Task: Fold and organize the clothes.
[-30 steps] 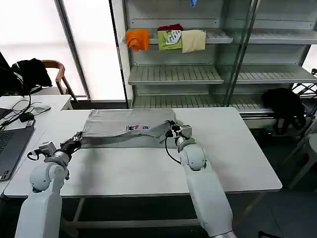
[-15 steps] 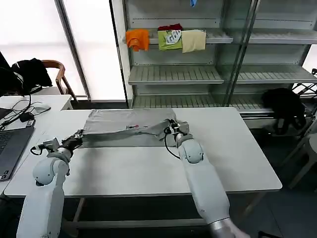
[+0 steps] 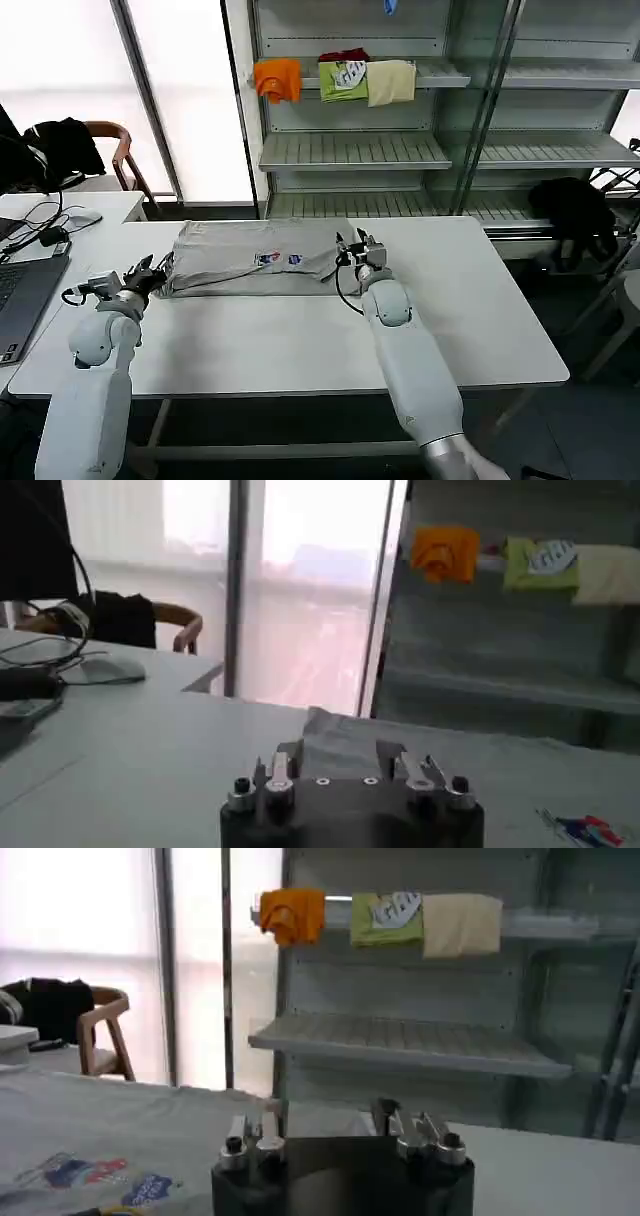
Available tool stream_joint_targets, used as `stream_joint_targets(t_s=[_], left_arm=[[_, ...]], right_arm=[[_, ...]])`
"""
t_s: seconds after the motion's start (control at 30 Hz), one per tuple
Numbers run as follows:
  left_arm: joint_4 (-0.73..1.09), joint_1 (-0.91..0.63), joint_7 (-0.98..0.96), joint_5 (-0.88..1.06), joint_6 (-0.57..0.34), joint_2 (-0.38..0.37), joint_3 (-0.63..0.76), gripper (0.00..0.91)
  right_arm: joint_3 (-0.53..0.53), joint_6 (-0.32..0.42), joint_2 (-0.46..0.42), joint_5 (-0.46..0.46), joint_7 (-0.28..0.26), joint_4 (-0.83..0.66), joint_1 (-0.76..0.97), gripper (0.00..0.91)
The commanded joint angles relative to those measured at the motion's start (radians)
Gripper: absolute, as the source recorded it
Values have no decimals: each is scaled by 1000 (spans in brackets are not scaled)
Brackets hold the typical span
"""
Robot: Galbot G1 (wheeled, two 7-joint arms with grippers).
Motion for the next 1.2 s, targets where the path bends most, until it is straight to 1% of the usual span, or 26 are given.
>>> stream_joint_targets(t_s=[0.03, 0.13, 0.2, 0.27, 0.37, 0.6, 0.97, 1.03, 1.2], left_arm=[[-38, 49, 0, 8, 13, 11, 0, 907], [-70, 111, 32, 62, 33, 37, -2, 907], [-80, 145, 47, 80, 44, 57, 2, 907], [-85, 173, 54, 87, 51, 67, 7, 907], [-87, 193, 59, 87, 52, 70, 17, 907], [-71, 184, 60, 129, 49, 45, 36, 907], [-37, 170, 64, 130, 12, 50, 27, 907], [-44, 169, 66, 94, 11, 51, 6, 907], [-38, 165, 76, -20, 13, 85, -52, 907]], right_arm=[[4, -15, 49, 27, 11, 122, -89, 907], [-6, -75, 20, 17, -3, 217, -189, 907], [-11, -101, -5, 20, -4, 286, -234, 907], [-8, -119, -22, 21, -2, 329, -272, 907], [3, -128, -34, 16, -1, 352, -302, 907], [27, -142, -32, 11, 15, 360, -323, 907], [56, -140, -24, 3, 20, 312, -319, 907], [61, -140, -22, 0, 19, 305, -317, 907], [63, -142, -23, -1, 19, 301, -308, 907]])
